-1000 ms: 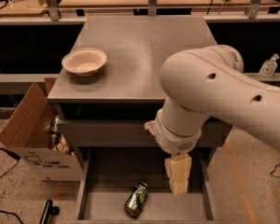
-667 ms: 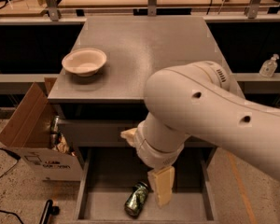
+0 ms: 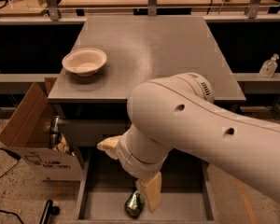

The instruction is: Pick green can from middle drawer and place on counter

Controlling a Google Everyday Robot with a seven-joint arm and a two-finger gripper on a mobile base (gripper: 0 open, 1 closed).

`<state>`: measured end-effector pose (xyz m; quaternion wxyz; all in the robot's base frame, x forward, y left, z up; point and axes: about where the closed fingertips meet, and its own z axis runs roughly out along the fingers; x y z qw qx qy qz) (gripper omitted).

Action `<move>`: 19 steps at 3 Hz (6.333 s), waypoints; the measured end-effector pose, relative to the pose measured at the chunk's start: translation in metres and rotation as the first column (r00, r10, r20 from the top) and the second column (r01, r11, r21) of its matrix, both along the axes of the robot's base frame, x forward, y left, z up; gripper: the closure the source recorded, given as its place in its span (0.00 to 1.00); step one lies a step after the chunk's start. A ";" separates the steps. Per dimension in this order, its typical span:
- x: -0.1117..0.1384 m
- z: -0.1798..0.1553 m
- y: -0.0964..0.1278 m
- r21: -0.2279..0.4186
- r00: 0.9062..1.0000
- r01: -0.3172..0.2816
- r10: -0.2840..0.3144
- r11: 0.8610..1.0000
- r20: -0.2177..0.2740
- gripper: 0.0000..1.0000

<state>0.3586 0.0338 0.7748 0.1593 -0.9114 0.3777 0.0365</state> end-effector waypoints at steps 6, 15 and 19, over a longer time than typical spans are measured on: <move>-0.005 -0.190 0.112 0.038 0.907 -0.421 0.421 0.907 0.005 0.00; 0.097 -0.372 -0.038 -0.296 0.884 -0.454 0.467 0.840 -0.032 0.00; 0.122 -0.404 -0.037 -0.264 0.884 -0.461 0.463 0.847 -0.059 0.64</move>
Offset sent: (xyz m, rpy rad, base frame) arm -0.0117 0.1081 -0.1668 0.0986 0.0582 0.4062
